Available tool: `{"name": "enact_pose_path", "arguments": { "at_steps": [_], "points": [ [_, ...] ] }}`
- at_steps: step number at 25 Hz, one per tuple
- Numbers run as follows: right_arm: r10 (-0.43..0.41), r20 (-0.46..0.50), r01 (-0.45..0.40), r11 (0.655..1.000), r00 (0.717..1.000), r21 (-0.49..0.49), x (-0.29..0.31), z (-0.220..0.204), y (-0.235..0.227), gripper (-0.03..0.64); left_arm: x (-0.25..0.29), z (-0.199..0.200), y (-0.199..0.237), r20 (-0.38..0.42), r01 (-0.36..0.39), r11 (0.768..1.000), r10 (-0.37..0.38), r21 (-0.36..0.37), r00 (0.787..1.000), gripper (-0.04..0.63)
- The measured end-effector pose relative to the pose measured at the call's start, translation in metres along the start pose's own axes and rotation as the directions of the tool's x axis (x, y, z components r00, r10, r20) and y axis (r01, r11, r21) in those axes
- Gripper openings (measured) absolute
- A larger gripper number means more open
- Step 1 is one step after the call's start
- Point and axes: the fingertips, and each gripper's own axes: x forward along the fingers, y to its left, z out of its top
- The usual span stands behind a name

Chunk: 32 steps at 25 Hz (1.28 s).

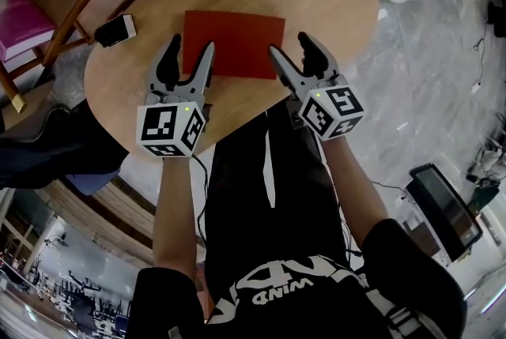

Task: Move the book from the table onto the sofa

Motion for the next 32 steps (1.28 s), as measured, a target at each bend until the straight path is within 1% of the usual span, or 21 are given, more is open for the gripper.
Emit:
{"name": "enact_pose_path", "arguments": {
  "at_steps": [6,10,16,20,23,29,32],
  "points": [
    [-0.022,-0.067,0.026,0.999,0.997,0.048,0.015,-0.036,-0.021,0.287,0.019,-0.043,0.02,-0.097,-0.011,0.999,0.007,-0.031,0.995,0.245],
    [-0.042,-0.133,0.054,0.995,0.99,0.088,0.024,-0.066,-0.038,0.287,0.027,-0.076,0.034,-0.163,-0.043,0.998,0.036,-0.044,0.986,0.245],
    [-0.057,-0.218,0.088,0.987,0.974,0.132,0.031,-0.106,-0.052,0.285,0.033,-0.119,0.057,-0.259,-0.087,0.995,0.07,-0.053,0.963,0.245],
    [-0.062,-0.263,0.107,0.981,0.963,0.159,0.033,-0.131,-0.059,0.285,0.037,-0.146,0.069,-0.315,-0.11,0.991,0.08,-0.08,0.946,0.245],
    [-0.047,-0.292,0.101,0.98,0.955,0.172,0.035,-0.145,-0.057,0.285,0.039,-0.157,0.071,-0.337,-0.107,0.99,0.071,-0.09,0.939,0.245],
    [-0.009,-0.343,0.075,0.981,0.939,0.178,0.04,-0.162,-0.047,0.285,0.043,-0.163,0.069,-0.365,-0.082,0.986,0.025,-0.143,0.931,0.246],
    [-0.009,-0.348,0.08,0.979,0.937,0.19,0.043,-0.165,-0.046,0.285,0.044,-0.166,0.069,-0.36,-0.069,0.978,-0.007,-0.198,0.933,0.247]
  ]
}}
